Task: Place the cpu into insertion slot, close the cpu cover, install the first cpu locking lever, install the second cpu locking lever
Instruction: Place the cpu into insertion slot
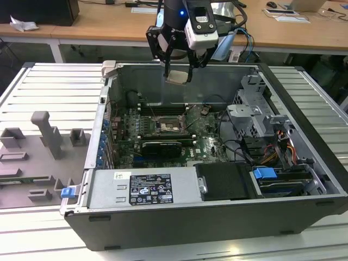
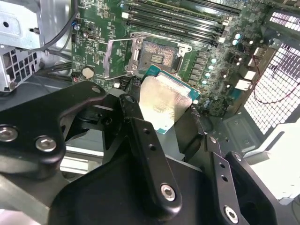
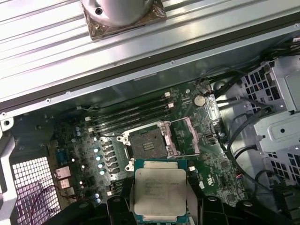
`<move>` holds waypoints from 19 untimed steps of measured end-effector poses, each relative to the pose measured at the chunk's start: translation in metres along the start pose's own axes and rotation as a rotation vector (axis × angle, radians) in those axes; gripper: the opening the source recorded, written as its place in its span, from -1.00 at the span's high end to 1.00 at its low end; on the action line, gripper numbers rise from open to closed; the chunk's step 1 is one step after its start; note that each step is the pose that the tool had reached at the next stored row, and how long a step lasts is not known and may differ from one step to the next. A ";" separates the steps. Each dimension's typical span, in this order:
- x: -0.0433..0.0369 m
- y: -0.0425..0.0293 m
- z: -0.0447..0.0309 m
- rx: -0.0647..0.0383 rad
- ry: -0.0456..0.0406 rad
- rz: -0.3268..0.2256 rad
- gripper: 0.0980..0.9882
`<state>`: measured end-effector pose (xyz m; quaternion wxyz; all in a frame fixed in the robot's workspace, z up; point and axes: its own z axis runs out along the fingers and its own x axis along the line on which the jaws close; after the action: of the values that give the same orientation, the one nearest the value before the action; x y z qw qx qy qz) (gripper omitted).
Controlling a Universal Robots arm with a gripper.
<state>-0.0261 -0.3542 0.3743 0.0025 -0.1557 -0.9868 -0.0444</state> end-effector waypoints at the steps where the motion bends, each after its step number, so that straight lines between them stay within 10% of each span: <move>1: 0.0000 0.0000 0.0000 0.000 -0.0004 0.005 0.01; 19: 0.0000 0.0000 0.0002 -0.003 -0.0146 0.166 0.01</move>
<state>-0.0261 -0.3543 0.3740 -0.0012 -0.2372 -0.9705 -0.0442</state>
